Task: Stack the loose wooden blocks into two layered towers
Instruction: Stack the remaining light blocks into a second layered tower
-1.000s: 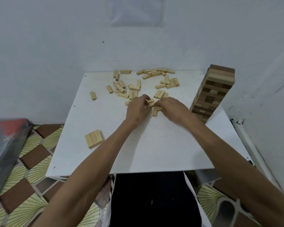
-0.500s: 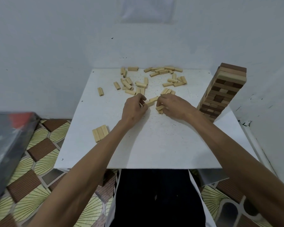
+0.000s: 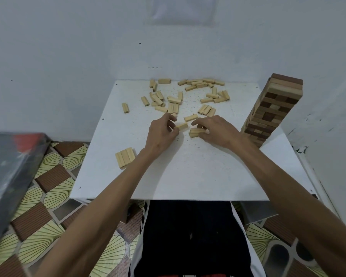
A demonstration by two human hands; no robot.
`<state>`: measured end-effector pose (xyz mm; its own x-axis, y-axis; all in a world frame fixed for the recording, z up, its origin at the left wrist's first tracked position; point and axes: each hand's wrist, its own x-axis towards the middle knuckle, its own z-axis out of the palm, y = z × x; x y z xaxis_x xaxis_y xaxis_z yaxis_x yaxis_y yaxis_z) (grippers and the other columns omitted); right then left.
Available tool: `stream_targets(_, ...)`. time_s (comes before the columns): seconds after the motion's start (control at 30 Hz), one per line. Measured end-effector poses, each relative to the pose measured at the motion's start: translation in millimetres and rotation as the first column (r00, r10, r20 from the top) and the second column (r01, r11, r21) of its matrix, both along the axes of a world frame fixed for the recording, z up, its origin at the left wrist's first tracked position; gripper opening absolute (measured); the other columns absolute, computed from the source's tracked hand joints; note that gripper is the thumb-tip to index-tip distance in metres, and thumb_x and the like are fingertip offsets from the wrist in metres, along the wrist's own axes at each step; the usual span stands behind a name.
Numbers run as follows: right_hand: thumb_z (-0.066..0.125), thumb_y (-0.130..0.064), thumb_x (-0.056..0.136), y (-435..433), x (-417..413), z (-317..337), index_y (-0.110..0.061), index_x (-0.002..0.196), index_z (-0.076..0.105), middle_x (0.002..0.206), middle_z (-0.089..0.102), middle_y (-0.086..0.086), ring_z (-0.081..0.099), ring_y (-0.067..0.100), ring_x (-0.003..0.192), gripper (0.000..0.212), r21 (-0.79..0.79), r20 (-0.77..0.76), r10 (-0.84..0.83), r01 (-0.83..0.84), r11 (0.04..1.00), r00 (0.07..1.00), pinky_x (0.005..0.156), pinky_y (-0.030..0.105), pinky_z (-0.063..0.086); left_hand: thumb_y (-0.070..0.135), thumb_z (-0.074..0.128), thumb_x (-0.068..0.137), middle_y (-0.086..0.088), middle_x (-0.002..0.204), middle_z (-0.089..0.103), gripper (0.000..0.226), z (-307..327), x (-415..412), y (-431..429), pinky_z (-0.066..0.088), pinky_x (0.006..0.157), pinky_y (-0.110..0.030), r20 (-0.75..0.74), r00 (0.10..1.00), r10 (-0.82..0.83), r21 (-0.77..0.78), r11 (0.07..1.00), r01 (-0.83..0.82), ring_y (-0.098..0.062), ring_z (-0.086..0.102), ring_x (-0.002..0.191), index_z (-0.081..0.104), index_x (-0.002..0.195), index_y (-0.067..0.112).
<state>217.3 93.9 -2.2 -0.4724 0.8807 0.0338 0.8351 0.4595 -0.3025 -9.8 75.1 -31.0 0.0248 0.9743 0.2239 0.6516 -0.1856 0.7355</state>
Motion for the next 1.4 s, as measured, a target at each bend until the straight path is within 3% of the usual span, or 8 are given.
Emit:
stream_targets(0.13,0.071,-0.018,0.095,-31,-1,2,-0.026,0.145,0.049,0.12,0.07,-0.002,0.062,0.02,0.104,0.056,-0.04,-0.069,-0.002,-0.001,0.999,0.998,0.085,0.042,0.055,0.016,0.072,0.086,0.007,0.082,0.072,0.025,-1,2,-26,0.054,0.074,-0.026,0.055,0.998,0.012,-0.041,0.999,-0.01,-0.006,0.066,0.076,0.065,0.111,0.017)
stream_targets(0.3,0.071,-0.021,0.094,-68,-5,-6,-0.029,0.146,0.043,0.115,0.068,-0.006,0.059,0.015,0.095,0.059,-0.117,-0.118,0.021,-0.035,0.992,0.993,0.082,0.043,0.056,0.02,0.073,0.088,0.01,0.079,0.072,0.006,-9,-3,-59,0.049,0.068,-0.018,0.034,0.998,0.058,-0.083,0.995,-0.055,0.003,0.062,0.069,0.073,0.094,0.021)
stream_targets(0.53,0.072,-0.018,0.091,-81,-12,-23,-0.024,0.115,0.068,0.106,0.069,-0.007,0.061,0.013,0.095,0.025,-0.122,-0.211,0.021,-0.047,0.991,0.977,0.082,0.044,0.056,0.021,0.068,0.093,0.007,0.091,0.068,0.007,-17,-6,-75,0.046,0.075,-0.027,-0.062,0.997,0.042,-0.022,0.999,-0.043,-0.004,0.053,0.074,0.074,0.097,0.021)
stream_targets(0.77,0.076,-0.025,0.09,-81,-13,-17,-0.027,0.109,0.071,0.113,0.048,-0.01,0.045,0.009,0.104,0.02,0.006,-0.169,0.113,-0.114,0.993,0.979,0.08,0.034,0.049,0.025,0.051,0.087,0.002,0.106,0.066,0.04,-12,-13,-76,0.041,0.084,-0.028,-0.125,0.985,-0.117,-0.105,0.989,0.104,-0.013,0.05,0.09,0.068,0.122,0.016)
stream_targets(0.87,0.076,-0.028,0.089,-82,-12,-14,-0.031,0.109,0.071,0.108,0.05,-0.01,0.047,0.009,0.1,0.021,-0.076,-0.147,0.107,-0.119,0.99,0.983,0.082,0.031,0.046,0.025,0.046,0.078,0.002,0.115,0.062,0.059,-10,-18,-76,0.039,0.088,-0.026,-0.179,0.96,-0.217,-0.152,0.97,0.191,-0.01,0.043,0.096,0.059,0.135,0.014)
stream_targets(1.13,0.078,-0.028,0.086,-78,-10,-19,-0.023,0.123,0.064,0.103,0.048,-0.012,0.046,-0.017,0.088,0.04,-0.099,-0.185,0.03,-0.049,0.994,0.982,0.07,0.015,0.034,0.049,0.046,0.076,0.007,0.113,0.059,0.06,-9,-11,-75,0.044,0.09,-0.038,-0.257,0.93,-0.262,-0.154,0.961,0.228,-0.015,0.045,0.105,0.065,0.128,0.025)
stream_targets(1.27,0.077,-0.035,0.088,-75,-12,-20,-0.022,0.139,0.059,0.111,0.046,-0.009,0.047,-0.006,0.086,0.056,-0.124,-0.179,-0.006,-0.017,0.992,0.984,0.08,0.02,0.038,0.073,0.062,0.075,0.008,0.109,0.053,0.064,-14,-12,-76,0.042,0.091,-0.036,-0.281,0.925,-0.257,-0.128,0.965,0.229,-0.014,0.042,0.104,0.063,0.127,0.034)
stream_targets(1.4,0.073,-0.04,0.09,-68,-7,-17,-0.024,0.15,0.047,0.102,0.053,-0.012,0.049,0.004,0.089,0.068,-0.24,-0.11,-0.002,-0.024,0.971,0.994,0.08,0.023,0.039,0.073,0.075,0.072,0.009,0.095,0.051,0.071,-11,-11,-74,0.039,0.08,-0.033,-0.318,0.912,-0.259,-0.161,0.963,0.217,-0.014,0.046,0.095,0.059,0.131,0.037)
